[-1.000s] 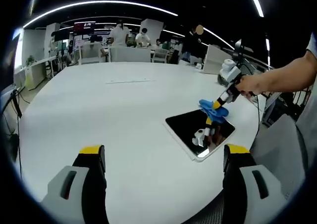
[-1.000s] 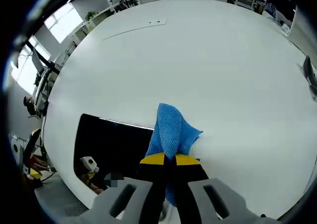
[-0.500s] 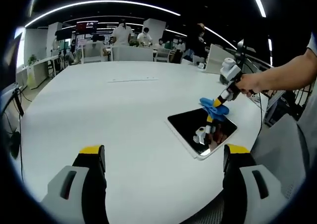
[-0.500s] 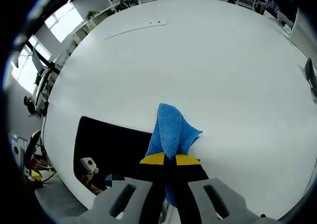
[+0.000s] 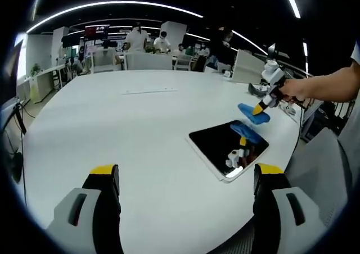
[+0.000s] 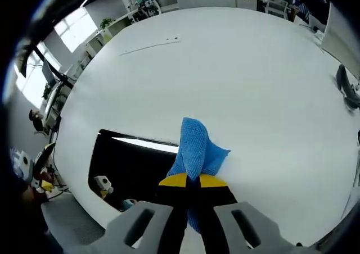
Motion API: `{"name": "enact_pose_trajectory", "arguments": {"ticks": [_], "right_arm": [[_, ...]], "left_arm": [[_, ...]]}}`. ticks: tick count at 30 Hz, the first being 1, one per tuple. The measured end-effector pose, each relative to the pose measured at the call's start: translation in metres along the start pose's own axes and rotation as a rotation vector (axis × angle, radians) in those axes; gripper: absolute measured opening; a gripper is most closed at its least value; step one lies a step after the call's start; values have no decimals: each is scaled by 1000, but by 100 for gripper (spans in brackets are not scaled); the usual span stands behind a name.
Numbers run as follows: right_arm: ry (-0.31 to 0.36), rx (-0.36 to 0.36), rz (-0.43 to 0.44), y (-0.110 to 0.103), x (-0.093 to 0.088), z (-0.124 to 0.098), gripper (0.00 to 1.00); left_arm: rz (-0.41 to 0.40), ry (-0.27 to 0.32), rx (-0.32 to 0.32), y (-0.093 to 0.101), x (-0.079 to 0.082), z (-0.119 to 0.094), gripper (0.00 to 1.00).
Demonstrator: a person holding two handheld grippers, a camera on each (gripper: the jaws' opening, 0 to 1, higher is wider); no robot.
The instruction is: Wipe the mirror surface with the cleaning cloth until all visible marks leave the cleaned area.
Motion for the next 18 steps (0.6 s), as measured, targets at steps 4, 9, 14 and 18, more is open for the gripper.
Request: {"name": "enact_pose_trajectory", "arguments": {"ticks": [4, 9, 14, 18], "right_arm": [[15, -13, 11, 11, -15, -16, 0], [20, -25, 3, 18, -25, -23, 0], [-18, -22, 4, 21, -35, -9, 0], [-56, -24, 39, 26, -43, 13, 0]], "left_arm": [[-4, 8, 1, -1, 1, -2, 99], [-9, 12, 7, -2, 0, -1, 99], [-6, 18, 9, -1, 2, -1, 99], [-7, 25, 12, 0, 6, -4, 99]]}}
Point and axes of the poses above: the point that each gripper's makers call its tool centre point, and the gripper's own axes: z roughly forward along the fingers, y roughly to its right, x roughly out of its top, the point moved 9 cm from there along -z, roughly backward along the fingers, and after that the axes turned 15 degrees about -y, right-handed, at the moved point
